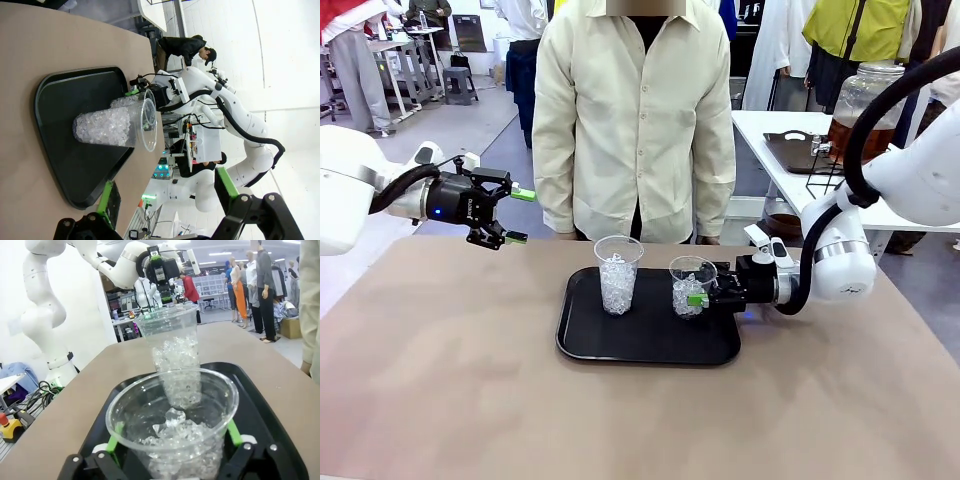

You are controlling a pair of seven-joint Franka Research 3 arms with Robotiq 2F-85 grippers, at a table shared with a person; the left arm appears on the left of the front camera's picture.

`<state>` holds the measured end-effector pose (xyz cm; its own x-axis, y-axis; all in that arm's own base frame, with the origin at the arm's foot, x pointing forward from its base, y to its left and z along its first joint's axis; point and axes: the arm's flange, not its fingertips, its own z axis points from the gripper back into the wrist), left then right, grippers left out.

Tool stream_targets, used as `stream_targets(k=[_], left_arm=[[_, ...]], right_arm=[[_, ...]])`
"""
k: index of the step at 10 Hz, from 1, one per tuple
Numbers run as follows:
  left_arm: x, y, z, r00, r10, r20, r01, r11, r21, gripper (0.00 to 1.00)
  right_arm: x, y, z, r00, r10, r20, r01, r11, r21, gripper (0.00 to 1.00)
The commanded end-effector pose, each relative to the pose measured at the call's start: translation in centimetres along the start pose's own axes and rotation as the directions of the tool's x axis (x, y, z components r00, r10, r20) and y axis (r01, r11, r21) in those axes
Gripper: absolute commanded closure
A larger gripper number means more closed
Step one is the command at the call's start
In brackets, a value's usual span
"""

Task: Pour the drink into the iced cup.
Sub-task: Pick up the iced cup indicated by the human and present it to them.

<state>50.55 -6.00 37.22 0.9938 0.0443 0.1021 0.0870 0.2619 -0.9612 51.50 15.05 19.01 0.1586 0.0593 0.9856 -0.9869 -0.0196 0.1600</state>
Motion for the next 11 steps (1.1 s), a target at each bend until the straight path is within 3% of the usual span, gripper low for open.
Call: stream_targets(k=[1,5,11], left_arm=[[0.0,0.0,0.0,1.0,-0.004,-0.001,0.004,1.0,0.006,0.0],[0.0,0.0,0.0,1.0,-0.004,-0.001,0.004,1.0,0.006,0.0],[0.0,0.0,0.0,1.0,-0.004,-0.001,0.004,1.0,0.006,0.0]], right_arm=[[0.4,-0.4,-0.3,1.0,-0.01,0.005,0.01,1.0,0.012,0.2],[1.3,-0.5,0.1,0.998,-0.04,0.049,0.039,0.999,0.022,0.2],[13.7,-3.4,2.2,0.999,-0.004,0.032,0.003,1.0,0.028,0.2]])
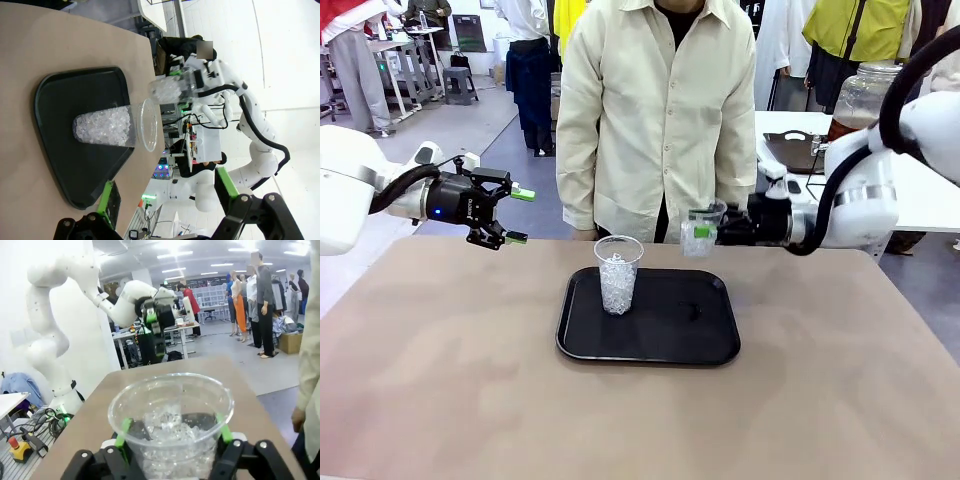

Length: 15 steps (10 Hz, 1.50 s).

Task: Pour the drink into the iced cup.
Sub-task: Pick up the iced cup indicated by the human and present it to them, then open the gripper to release the iced cup you were holding.

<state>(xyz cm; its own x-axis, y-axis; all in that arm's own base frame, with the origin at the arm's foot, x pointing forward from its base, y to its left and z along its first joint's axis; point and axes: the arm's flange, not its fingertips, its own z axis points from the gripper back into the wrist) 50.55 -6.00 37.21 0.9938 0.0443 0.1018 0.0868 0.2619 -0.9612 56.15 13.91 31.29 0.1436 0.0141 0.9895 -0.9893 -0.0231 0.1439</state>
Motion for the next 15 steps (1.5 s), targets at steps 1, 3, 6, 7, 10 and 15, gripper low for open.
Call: stream_targets(k=[1,3,6,7,10,15], left_arm=[[0.0,-0.1,0.0,1.0,-0.004,-0.001,0.004,1.0,0.006,0.0],[0.0,-0.1,0.0,1.0,-0.004,-0.001,0.004,1.0,0.006,0.0],[0.0,-0.1,0.0,1.0,-0.004,-0.001,0.004,1.0,0.006,0.0],[0.0,-0.1,0.0,1.0,-0.004,-0.001,0.004,1.0,0.006,0.0],[0.0,-0.1,0.0,1.0,-0.004,-0.001,0.004,1.0,0.006,0.0],[0.0,-0.1,0.0,1.0,-0.004,-0.001,0.004,1.0,0.006,0.0]], right_arm=[[2.5,-1.5,0.4,1.0,0.015,-0.019,-0.015,1.0,0.015,0.2],[4.0,-2.3,0.9,0.998,0.061,0.001,-0.061,0.998,0.011,0.2],[3.9,-1.8,0.7,0.998,0.063,-0.005,-0.063,0.998,-0.007,0.2],[3.9,-1.8,0.7,0.998,0.063,-0.005,-0.063,0.998,-0.007,0.2],[3.9,-1.8,0.7,0.998,0.063,-0.005,-0.063,0.998,-0.007,0.2],[3.9,-1.8,0.7,0.998,0.063,-0.005,-0.063,0.998,-0.007,0.2]])
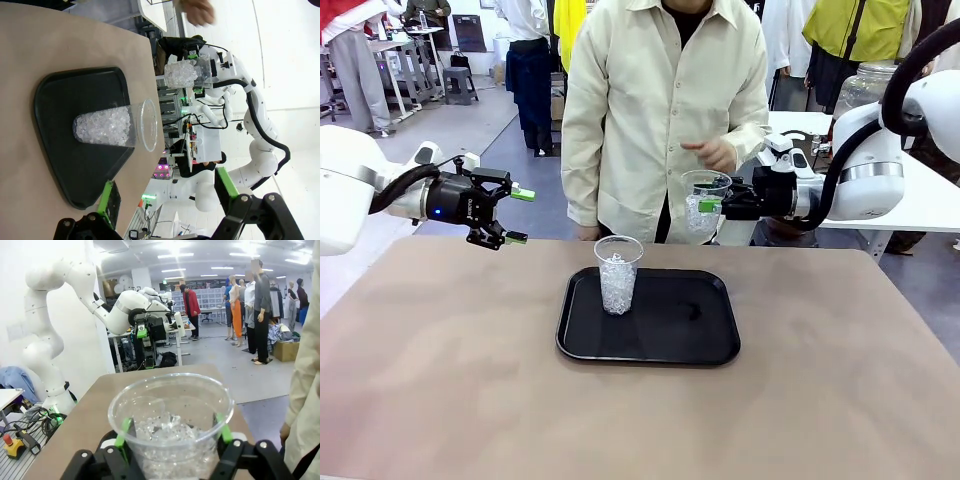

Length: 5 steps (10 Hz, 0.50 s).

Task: Pour the drink into the iced cup.
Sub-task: Open the gripper to release the iced cup you were holding.

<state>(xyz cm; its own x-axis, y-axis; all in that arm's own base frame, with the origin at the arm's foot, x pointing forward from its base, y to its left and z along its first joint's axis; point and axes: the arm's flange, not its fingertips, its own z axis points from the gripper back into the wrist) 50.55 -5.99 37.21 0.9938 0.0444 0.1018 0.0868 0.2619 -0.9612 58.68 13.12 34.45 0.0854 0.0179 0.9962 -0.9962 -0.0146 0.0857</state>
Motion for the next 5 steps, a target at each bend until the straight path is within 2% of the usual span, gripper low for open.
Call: stream_targets(k=[1,5], left_arm=[[-0.01,-0.06,0.04,1.0,-0.004,-0.001,0.004,1.0,0.006,0.0],[-0.01,-0.06,0.04,1.0,-0.004,-0.001,0.004,1.0,0.006,0.0]], right_arm=[[0.39,0.2,-0.15,1.0,0.004,0.001,-0.004,1.0,0.002,0.2],[0.39,0.2,-0.15,1.0,0.004,0.001,-0.004,1.0,0.002,0.2]])
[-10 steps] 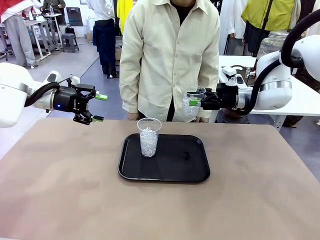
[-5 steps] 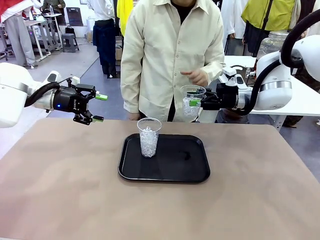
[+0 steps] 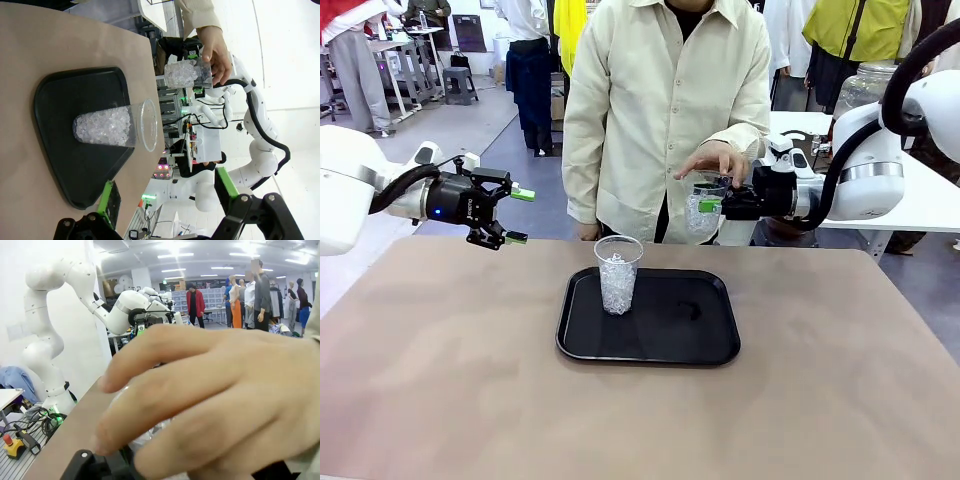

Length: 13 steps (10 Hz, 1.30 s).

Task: Pour the drink into the iced cup.
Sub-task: Open the gripper to release the iced cup you were holding.

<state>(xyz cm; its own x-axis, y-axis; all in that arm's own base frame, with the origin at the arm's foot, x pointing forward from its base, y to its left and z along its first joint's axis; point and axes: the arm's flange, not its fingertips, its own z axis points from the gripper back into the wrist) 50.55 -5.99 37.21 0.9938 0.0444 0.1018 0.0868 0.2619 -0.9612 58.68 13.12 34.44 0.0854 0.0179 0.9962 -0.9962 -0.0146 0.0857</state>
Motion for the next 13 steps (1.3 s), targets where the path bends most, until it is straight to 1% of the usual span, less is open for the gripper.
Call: stream_targets(k=[1,11,12,13], left_arm=[[-0.01,-0.06,0.04,1.0,-0.004,-0.001,0.004,1.0,0.006,0.0],[-0.01,-0.06,0.04,1.0,-0.004,-0.001,0.004,1.0,0.006,0.0],[-0.01,-0.06,0.04,1.0,-0.004,-0.001,0.004,1.0,0.006,0.0],[-0.01,-0.06,0.04,1.0,-0.004,-0.001,0.004,1.0,0.006,0.0]], right_arm=[[0.39,0.2,-0.15,1.0,0.004,0.001,-0.004,1.0,0.002,0.2],[0.39,0.2,-0.15,1.0,0.004,0.001,-0.004,1.0,0.002,0.2],[0.01,0.01,-0.04,1.0,0.0,0.0,0.0,1.0,0.001,0.2],[-0.08,0.03,0.22,1.0,-0.015,0.014,0.015,1.0,0.019,0.0]])
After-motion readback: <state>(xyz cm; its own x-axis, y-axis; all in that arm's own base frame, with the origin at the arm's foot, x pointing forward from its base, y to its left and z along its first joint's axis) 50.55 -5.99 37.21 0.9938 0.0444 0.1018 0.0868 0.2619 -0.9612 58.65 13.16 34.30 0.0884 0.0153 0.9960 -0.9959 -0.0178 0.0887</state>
